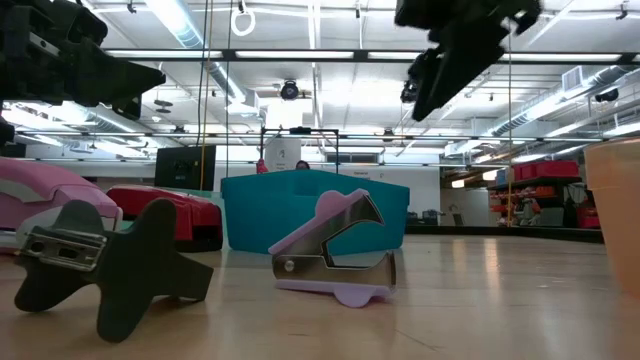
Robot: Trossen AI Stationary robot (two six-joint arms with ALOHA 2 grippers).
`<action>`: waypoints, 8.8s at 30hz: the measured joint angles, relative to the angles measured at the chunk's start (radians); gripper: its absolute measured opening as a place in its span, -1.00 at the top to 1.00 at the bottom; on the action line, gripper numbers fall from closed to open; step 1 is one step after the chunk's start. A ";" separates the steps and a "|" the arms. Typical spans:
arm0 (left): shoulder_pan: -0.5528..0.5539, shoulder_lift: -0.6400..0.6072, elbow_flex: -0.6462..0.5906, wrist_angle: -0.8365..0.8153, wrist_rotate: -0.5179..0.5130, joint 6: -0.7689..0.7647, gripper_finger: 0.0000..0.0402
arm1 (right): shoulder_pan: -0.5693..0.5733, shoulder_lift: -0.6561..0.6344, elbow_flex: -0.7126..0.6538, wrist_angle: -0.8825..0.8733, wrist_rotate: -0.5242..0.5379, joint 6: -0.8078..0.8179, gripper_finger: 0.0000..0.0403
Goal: Pick and place Stapler, Stapler remover, tape
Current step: Put the blue staple remover into the blue bin, then put the light blue staple remover into the blue bin
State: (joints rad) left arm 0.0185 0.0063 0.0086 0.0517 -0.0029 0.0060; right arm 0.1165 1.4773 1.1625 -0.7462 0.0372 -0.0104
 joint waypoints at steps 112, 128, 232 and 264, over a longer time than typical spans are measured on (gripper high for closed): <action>0.000 0.000 0.000 0.000 0.000 0.000 0.85 | -0.596 0.533 0.183 0.163 -0.159 -0.567 0.31; 0.000 0.000 0.000 0.000 0.000 0.000 0.85 | -0.596 0.532 0.183 0.163 -0.158 -0.562 0.71; 0.000 0.000 0.000 -0.004 0.000 0.000 0.85 | -0.310 0.327 0.183 0.309 -0.083 -0.440 -0.07; 0.000 0.000 0.000 -0.004 0.000 0.000 0.85 | -0.540 0.419 0.183 0.340 0.053 -0.528 -0.07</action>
State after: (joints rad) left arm 0.0185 0.0063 0.0089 0.0478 -0.0032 0.0059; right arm -0.4238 1.8964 1.3460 -0.4066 0.0902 -0.5388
